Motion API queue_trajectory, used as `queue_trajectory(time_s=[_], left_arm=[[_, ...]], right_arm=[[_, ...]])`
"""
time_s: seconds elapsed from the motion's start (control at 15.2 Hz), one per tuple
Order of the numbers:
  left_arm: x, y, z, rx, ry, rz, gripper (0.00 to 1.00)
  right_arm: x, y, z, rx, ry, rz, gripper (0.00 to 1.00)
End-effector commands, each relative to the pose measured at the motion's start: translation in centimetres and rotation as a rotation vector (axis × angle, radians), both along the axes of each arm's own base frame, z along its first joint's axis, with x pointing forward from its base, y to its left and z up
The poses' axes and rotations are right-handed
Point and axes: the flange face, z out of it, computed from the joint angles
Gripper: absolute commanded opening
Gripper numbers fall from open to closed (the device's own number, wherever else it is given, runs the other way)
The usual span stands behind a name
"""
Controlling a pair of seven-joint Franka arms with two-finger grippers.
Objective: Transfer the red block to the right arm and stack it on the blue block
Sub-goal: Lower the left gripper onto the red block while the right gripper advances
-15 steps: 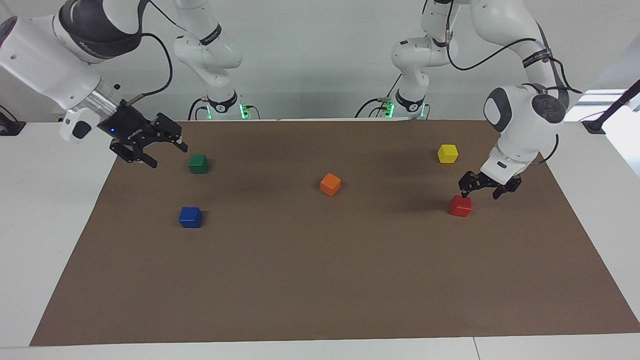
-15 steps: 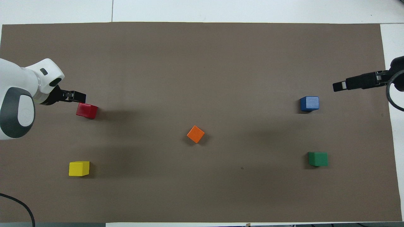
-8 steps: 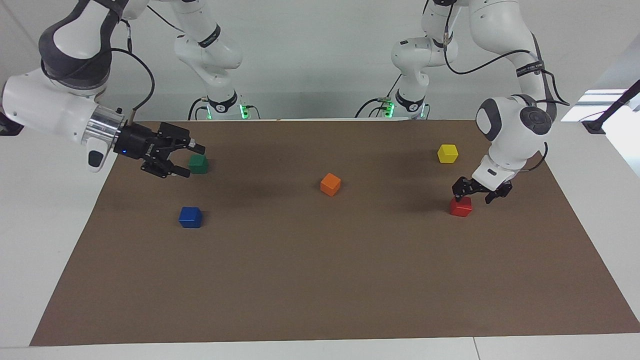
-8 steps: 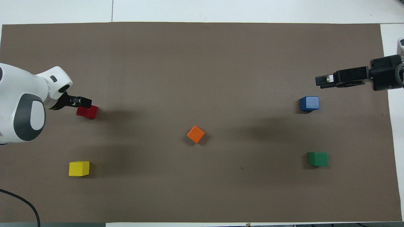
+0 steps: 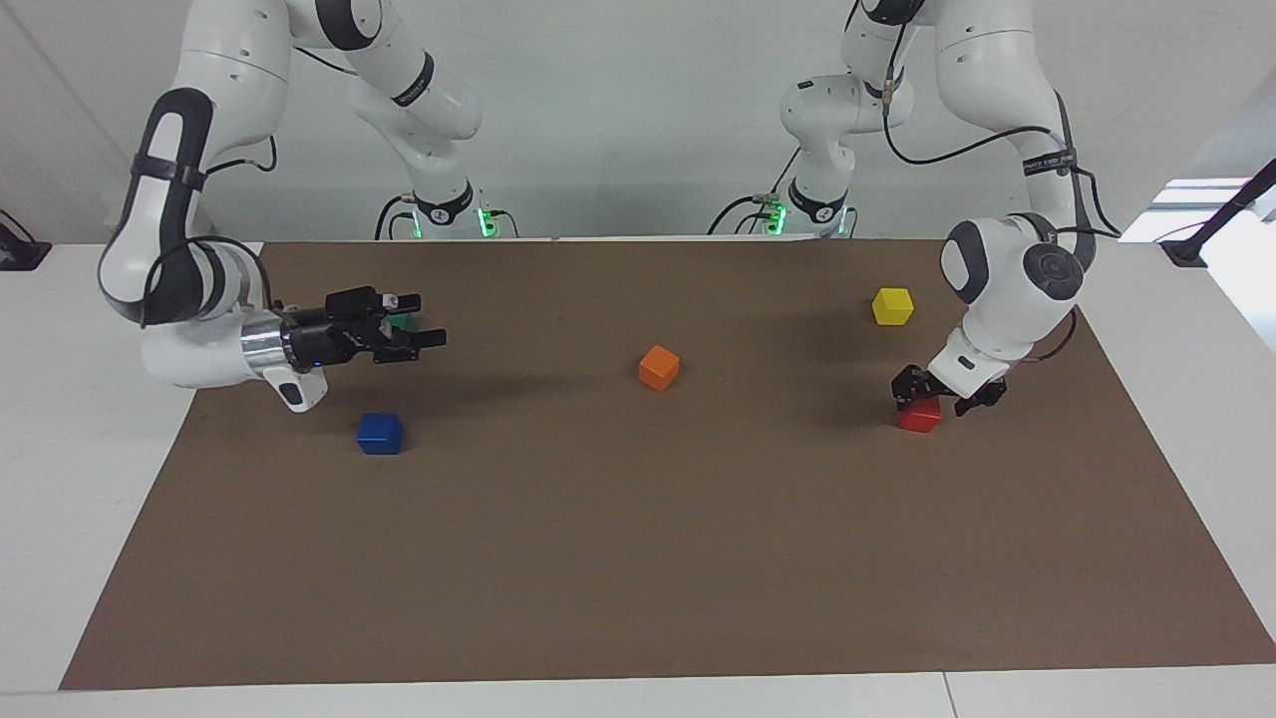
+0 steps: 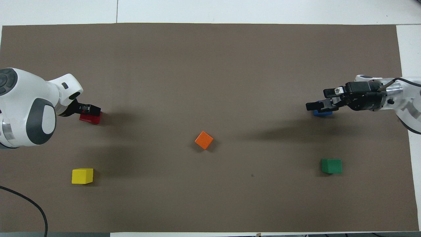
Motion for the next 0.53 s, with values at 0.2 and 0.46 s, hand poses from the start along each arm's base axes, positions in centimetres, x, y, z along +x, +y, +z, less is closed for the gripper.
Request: queue_trajectory(time_s=[0.2, 0.46], left_arm=[[-0.1, -0.1, -0.8, 0.005, -0.014, -0.014, 0.92], [-0.6, -0.1, -1.4, 0.004, 0.012, -0.004, 0.00]], right_arm=[[1.1, 9.4, -3.3, 0.300, 0.007, 0.030, 1.00], [1.0, 13.0, -2.6, 0.376, 0.013, 0.031, 1.00]])
